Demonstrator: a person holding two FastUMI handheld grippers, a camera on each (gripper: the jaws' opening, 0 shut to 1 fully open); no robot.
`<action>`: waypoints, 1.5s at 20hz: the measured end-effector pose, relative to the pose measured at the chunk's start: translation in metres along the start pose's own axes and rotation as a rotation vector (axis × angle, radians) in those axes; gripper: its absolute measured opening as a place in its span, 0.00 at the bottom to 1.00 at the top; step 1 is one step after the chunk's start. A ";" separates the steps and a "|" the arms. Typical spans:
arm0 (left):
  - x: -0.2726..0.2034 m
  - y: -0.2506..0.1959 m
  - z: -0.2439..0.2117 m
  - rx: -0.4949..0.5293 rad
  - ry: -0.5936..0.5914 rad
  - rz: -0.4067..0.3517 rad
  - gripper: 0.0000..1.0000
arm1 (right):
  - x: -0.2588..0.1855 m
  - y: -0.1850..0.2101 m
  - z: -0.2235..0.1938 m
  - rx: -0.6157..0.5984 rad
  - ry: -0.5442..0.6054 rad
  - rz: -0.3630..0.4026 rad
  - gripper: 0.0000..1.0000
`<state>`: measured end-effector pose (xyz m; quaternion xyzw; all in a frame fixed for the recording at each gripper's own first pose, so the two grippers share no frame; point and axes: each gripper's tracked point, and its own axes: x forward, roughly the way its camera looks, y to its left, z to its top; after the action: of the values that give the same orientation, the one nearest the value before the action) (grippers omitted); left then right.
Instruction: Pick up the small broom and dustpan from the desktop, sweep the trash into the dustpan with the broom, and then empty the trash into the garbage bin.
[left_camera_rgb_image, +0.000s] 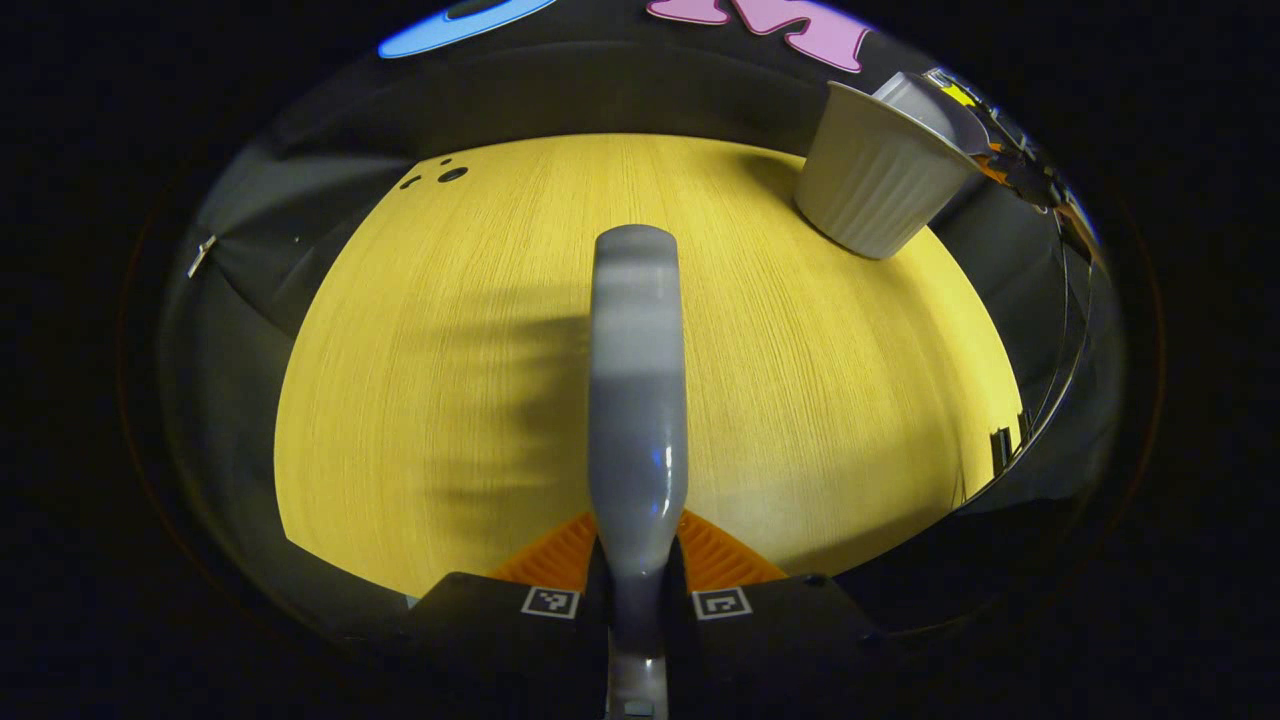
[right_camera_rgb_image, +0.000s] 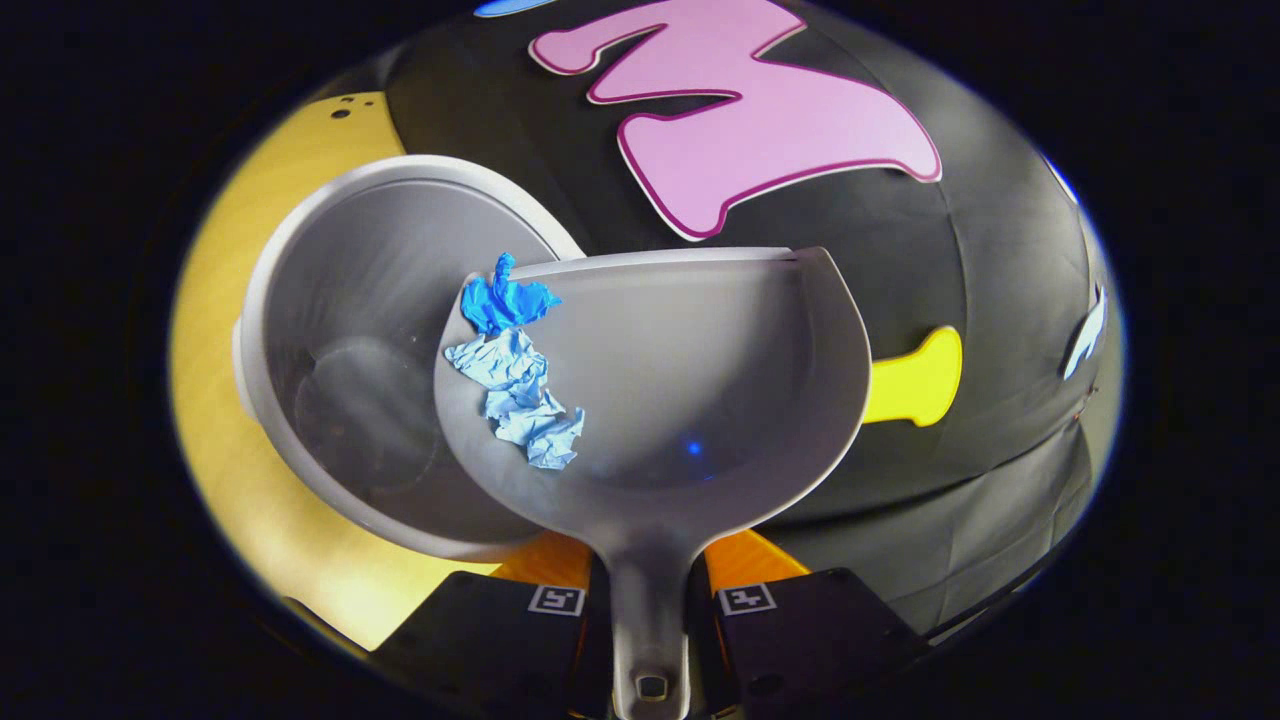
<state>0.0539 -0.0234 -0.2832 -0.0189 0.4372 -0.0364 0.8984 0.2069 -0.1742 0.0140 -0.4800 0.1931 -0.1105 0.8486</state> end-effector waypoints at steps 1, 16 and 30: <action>0.000 0.000 -0.001 0.001 0.006 0.004 0.27 | 0.003 -0.002 0.001 -0.033 -0.016 -0.023 0.34; -0.001 0.002 0.000 0.016 0.056 0.000 0.27 | -0.011 -0.017 0.008 -0.266 -0.100 -0.290 0.33; 0.000 0.001 -0.001 0.014 0.061 -0.001 0.27 | -0.008 -0.016 0.000 -0.250 -0.085 -0.284 0.33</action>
<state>0.0530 -0.0227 -0.2839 -0.0119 0.4642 -0.0404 0.8847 0.1994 -0.1796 0.0296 -0.6083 0.0998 -0.1840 0.7656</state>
